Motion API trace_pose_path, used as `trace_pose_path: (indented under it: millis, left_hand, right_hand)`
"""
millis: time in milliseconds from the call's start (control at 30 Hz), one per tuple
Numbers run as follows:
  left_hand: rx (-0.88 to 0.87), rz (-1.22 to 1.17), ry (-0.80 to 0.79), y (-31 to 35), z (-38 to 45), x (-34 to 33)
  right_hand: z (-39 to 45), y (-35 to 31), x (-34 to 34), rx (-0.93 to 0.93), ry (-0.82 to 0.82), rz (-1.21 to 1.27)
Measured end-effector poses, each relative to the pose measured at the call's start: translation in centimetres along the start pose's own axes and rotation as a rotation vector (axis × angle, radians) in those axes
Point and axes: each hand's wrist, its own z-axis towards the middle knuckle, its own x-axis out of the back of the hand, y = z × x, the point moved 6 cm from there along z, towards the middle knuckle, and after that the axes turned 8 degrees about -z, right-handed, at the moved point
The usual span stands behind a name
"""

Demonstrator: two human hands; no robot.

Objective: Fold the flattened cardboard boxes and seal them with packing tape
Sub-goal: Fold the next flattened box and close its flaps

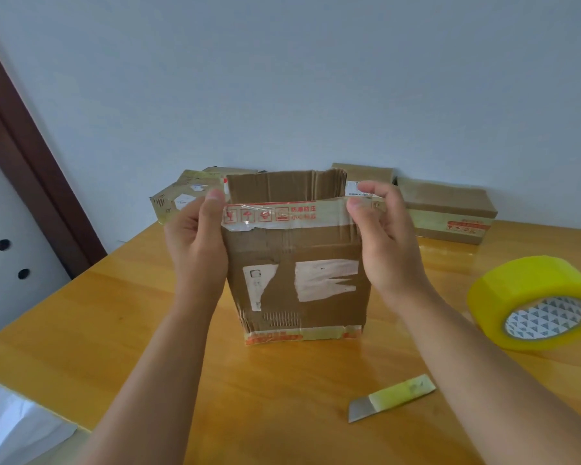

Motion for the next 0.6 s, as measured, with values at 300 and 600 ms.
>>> trace_pose_path:
  millis: [300,600]
  left_hand:
    - [0.035,-0.004,-0.010,-2.5,-1.9,-0.3]
    - [0.045,-0.033,-0.038,-3.4,-2.2,-0.2]
  right_hand:
    - [-0.1,0.6,0.1,0.036,0.013,-0.142]
    - [0.3,1.4,-0.6,0.022,-0.103,-0.039]
